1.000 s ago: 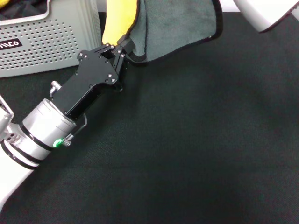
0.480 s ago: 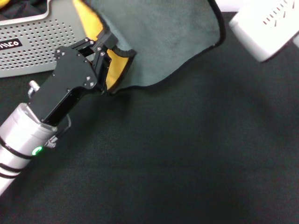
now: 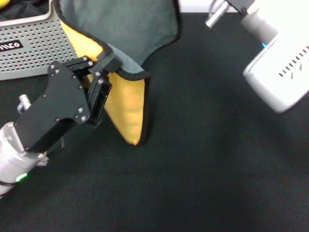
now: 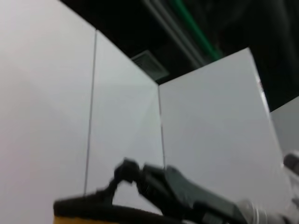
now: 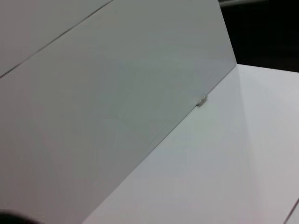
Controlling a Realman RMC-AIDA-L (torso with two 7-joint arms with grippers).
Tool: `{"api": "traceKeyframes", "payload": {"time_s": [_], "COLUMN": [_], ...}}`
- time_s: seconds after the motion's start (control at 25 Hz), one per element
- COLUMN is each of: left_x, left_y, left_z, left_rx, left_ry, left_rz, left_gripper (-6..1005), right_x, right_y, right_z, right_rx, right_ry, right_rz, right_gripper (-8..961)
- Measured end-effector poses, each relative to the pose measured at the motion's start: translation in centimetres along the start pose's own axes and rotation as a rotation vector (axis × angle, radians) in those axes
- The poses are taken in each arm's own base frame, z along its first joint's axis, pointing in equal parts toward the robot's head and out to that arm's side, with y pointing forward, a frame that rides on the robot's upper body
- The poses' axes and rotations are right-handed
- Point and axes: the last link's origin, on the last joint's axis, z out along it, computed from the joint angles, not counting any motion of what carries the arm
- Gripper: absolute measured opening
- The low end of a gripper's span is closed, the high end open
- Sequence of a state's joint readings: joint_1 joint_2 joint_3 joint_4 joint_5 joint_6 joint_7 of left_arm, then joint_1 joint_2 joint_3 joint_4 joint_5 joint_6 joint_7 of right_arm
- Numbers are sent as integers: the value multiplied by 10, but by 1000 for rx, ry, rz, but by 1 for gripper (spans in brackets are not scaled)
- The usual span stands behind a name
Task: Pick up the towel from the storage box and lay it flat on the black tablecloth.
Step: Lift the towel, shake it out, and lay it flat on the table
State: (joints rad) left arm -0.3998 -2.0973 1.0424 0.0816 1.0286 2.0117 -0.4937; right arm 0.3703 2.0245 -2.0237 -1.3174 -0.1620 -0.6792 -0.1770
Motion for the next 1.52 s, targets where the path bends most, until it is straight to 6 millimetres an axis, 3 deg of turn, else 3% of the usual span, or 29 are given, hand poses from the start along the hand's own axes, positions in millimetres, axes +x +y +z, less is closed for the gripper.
{"api": "traceKeyframes", "payload": {"time_s": [0.36, 0.64, 1.08, 1.52], "left_x": [9, 25, 36, 44], "left_y": [9, 10, 19, 11], "left_z": [0, -7, -7, -15], "left_rx": [-144, -192, -360, -444], "left_ry": [5, 3, -44, -130], "left_rz": [-4, -2, -50, -106], "left_gripper": [6, 7, 6, 7], "right_x": [-5, -4, -25, -42], "right_y": [18, 19, 31, 41], "right_z": [-34, -69, -108, -144], "right_rx": [-9, 29, 26, 7], "right_ry": [67, 154, 220, 293], "right_rz": [14, 25, -51, -131], "right_gripper": [6, 6, 6, 6]}}
